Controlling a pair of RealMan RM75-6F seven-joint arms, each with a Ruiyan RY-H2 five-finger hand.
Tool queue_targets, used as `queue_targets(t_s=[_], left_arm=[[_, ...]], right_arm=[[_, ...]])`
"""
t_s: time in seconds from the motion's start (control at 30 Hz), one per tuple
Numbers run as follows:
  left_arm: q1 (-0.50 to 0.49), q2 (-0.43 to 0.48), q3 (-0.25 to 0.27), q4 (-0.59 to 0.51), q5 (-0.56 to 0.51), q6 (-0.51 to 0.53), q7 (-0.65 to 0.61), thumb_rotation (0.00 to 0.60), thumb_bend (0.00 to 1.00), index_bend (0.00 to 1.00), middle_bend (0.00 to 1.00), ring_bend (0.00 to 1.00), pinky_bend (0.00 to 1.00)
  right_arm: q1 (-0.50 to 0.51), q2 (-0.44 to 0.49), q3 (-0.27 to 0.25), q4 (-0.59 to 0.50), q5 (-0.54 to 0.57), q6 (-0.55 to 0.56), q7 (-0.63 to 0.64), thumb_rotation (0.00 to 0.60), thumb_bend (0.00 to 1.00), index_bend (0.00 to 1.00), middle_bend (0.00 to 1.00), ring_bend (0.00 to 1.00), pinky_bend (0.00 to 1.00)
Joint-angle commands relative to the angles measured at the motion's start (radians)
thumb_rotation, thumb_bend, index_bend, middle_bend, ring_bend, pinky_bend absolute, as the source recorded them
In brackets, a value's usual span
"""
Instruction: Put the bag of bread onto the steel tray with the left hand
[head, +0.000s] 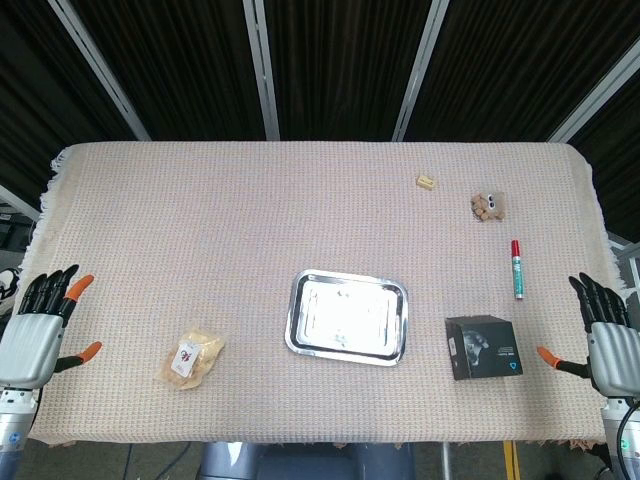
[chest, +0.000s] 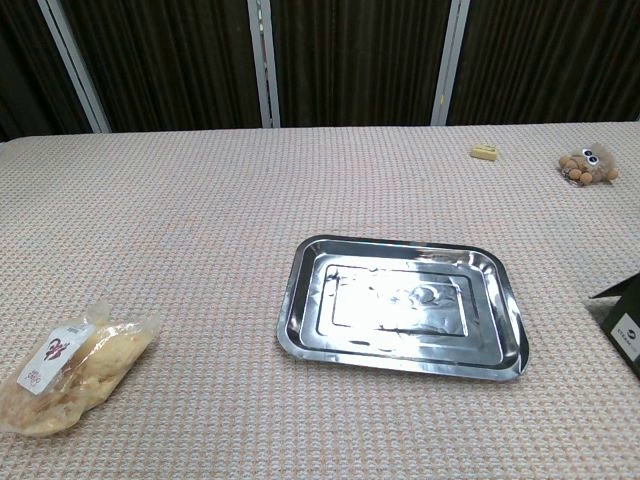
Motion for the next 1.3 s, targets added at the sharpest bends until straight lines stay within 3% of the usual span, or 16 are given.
queue_targets(t_s=[0.03,1.1,1.3], left_arm=[[-0.001,-0.001,-0.002,0.003,-0.002,-0.002,-0.001,0.600,0.13,0.12,0.00,0.00,0.00],[-0.008,0.010,-0.005,0.002,0.009,-0.008,0.002,0.600,0.13,0.14,0.00,0.00,0.00],[-0.026,0.029,0.006,-0.015,0.026,-0.047,-0.016,0.600,0.11,0.19,0.01,0.01,0.00]], right_arm=[[0.003,0.000,0.001,-0.002,0.002,-0.004,-0.005,0.600,0.04,0.00,0.00,0.00,0.00],[-0.004,0.009,-0.001,-0.015,-0.001,0.009,-0.009,0.600,0.04,0.00,0.00,0.00,0.00],[-0.003,0.007,-0.001,-0.012,-0.006,0.010,-0.006,0.600,0.04,0.00,0.00,0.00,0.00]])
